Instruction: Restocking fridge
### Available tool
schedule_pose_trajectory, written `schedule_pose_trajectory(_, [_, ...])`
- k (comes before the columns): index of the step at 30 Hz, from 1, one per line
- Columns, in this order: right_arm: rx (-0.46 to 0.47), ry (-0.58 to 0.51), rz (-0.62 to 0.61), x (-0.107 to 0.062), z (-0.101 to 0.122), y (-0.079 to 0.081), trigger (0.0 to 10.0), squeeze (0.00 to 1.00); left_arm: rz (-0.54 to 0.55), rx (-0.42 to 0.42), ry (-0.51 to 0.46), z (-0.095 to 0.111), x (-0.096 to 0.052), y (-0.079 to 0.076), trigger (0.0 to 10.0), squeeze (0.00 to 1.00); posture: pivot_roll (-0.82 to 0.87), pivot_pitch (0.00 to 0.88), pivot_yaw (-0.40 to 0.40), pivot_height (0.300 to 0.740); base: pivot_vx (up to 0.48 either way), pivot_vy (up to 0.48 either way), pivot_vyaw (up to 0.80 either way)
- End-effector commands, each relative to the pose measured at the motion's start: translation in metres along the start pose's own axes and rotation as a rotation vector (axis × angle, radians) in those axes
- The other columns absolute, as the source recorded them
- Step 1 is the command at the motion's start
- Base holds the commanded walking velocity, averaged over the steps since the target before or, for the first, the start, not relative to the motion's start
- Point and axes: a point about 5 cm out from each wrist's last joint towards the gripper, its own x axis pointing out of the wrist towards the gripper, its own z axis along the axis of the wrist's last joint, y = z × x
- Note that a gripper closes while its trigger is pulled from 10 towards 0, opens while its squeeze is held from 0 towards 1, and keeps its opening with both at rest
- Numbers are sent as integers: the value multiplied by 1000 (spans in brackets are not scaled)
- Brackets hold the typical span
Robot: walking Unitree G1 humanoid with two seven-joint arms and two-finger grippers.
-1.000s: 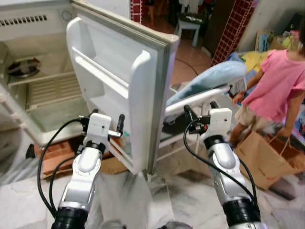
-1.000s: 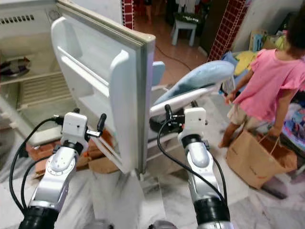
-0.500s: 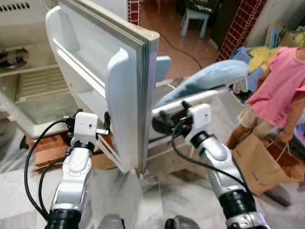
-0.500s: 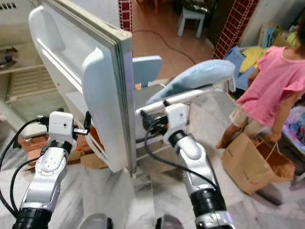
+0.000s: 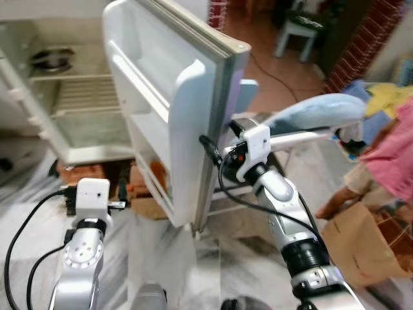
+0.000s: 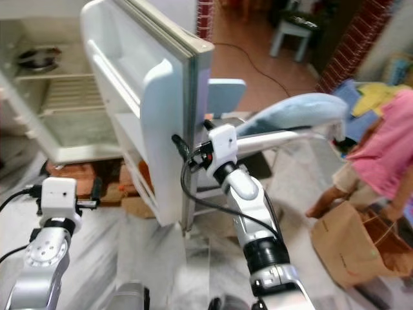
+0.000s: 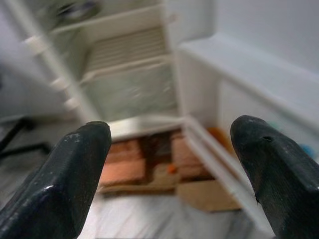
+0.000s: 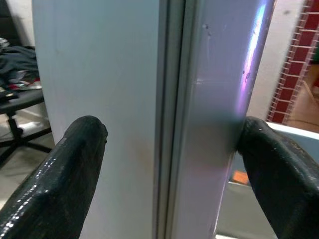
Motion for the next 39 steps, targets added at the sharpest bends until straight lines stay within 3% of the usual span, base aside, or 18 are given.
schedule_pose_trajectory(1, [-11, 0, 11, 2, 0, 2, 10000, 0, -34, -7, -25, 9, 0, -5, 10000, 0, 110, 72, -54, 740, 0, 0, 444])
schedule_pose_trajectory(6, [10, -21, 9, 14, 5, 3, 10000, 0, -114, 1, 20, 6, 0, -15, 10000, 0, 108, 97, -43, 740, 0, 0, 166])
schedule_pose_trajectory(7, [43, -31, 18, 17, 8, 4, 10000, 0, -130, 2, 32, 6, 0, -16, 10000, 0, 108, 97, -43, 740, 0, 0, 0])
schedule_pose_trajectory(8, [143, -48, 79, 22, 12, 13, 10000, 0, -165, 6, 56, 4, -1, -19, 10000, 0, 117, 87, -39, 740, 0, 0, 0])
schedule_pose_trajectory(9, [143, -48, 79, 22, 12, 13, 10000, 0, -165, 6, 56, 4, -1, -19, 10000, 0, 117, 87, -39, 740, 0, 0, 0])
schedule_pose_trajectory(11, [244, -66, 247, 21, 19, 33, 10000, 0, -191, 10, 70, 2, -2, -21, 10000, 0, 124, 67, -41, 740, 0, 0, 0])
schedule_pose_trajectory(13, [374, -117, 500, 11, 38, 62, 10000, 0, -226, -4, 89, 1, -4, -23, 10000, 0, 121, 66, -39, 740, 0, 0, 0])
schedule_pose_trajectory(14, [374, -117, 500, 11, 38, 62, 10000, 0, -226, -4, 89, 1, -4, -23, 10000, 0, 121, 66, -39, 740, 0, 0, 0])
schedule_pose_trajectory(15, [399, -132, 605, 5, 43, 76, 10000, 0, -249, -25, 128, -2, -6, -26, 10000, 0, 121, 65, -40, 740, 0, 0, 0])
schedule_pose_trajectory(16, [397, -118, 573, 6, 37, 75, 10000, 0, -273, -59, 175, -6, -11, -30, 10000, 0, 126, 69, -41, 740, 0, 0, 0])
schedule_pose_trajectory(21, [466, -107, 550, 2, 33, 67, 10000, 0, -320, -72, 210, -9, -18, -35, 10000, 0, 131, 72, -42, 740, 0, 0, 0])
schedule_pose_trajectory(30, [364, 2, 385, -4, 14, 40, 10000, 0, -381, -43, 243, -10, -21, -41, 10000, 0, 117, 79, -44, 740, 0, 0, 0])
schedule_pose_trajectory(34, [216, 30, 225, -4, 4, 25, 10000, 0, -374, -30, 233, -7, -21, -41, 10000, 0, 114, 82, -47, 740, 0, 0, 0])
schedule_pose_trajectory(35, [149, 30, 84, -6, 1, 12, 10000, 0, -323, -15, 188, -2, -15, -36, 10000, 0, 111, 82, -50, 740, 0, 0, 0])
schedule_pose_trajectory(36, [149, 30, 84, -6, 1, 12, 10000, 0, -323, -15, 188, -2, -15, -36, 10000, 0, 111, 82, -50, 740, 0, 0, 0])
schedule_pose_trajectory(39, [89, 46, -133, -17, -5, -7, 10000, 0, -240, 7, 109, 7, -4, -27, 10000, 0, 108, 70, -56, 740, 0, 0, 0])
